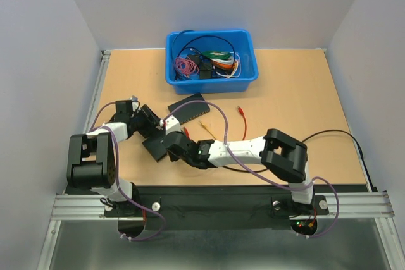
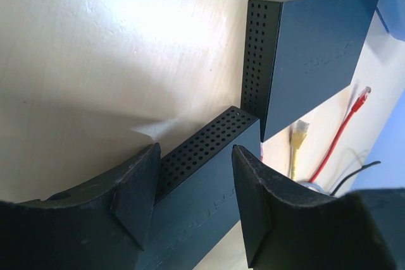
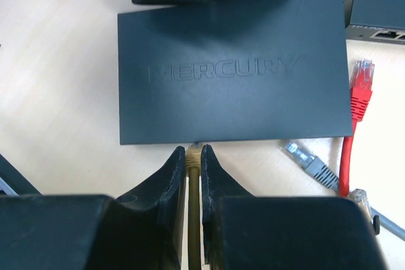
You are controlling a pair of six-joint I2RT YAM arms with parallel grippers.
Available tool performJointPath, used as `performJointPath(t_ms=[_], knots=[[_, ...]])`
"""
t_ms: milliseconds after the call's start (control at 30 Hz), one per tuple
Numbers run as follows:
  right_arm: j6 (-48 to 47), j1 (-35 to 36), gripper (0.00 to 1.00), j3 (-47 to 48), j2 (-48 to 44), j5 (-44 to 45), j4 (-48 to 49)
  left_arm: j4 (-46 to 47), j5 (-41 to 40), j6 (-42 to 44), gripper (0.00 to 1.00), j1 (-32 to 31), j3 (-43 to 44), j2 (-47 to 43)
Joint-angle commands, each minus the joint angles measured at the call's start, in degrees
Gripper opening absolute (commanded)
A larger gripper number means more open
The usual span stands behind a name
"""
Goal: Insert the plug into the switch port
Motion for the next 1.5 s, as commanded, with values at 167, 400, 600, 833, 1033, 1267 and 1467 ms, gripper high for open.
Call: performJointPath(t_ms=[167,400,600,833,1033,1267,1467], knots=[[1.68,-0.31,0.00,-1.65,-0.97,4.75,11.71,-14.79,2.56,0.13,0.62,-1.21,-4.26,2.12],[1.43,0.04,0.00,-8.06,-5.09,1.60,11.27,-14.79,2.38,0.04,0.62,-1.12,-4.09,2.56],[-0.59,0.21,0.00,-12.72,-6.59,-5.61,3.48,-14.26,2.64,0.21,0.62,-0.24,-4.09,2.56],[-1.56,0.21,0.00,-14.31,-4.23,-17.29,-7.26,-11.72,3.96,-1.37,0.62,2.13,-4.70,2.99],[-4.38,0.21,0.19,-13.08,-1.49,-21.00,-15.71,-11.53,3.87,-2.33,0.62,3.01,-4.26,2.47],[-9.29,0.21,0.52,-9.57,-1.06,-18.29,-20.01,-13.99,0.62,-3.30,0.63,4.68,-3.56,-0.78],[-13.95,0.21,0.56,-6.23,-0.62,-15.91,-22.91,-15.05,-0.43,-2.51,0.64,5.74,-1.45,-0.17]])
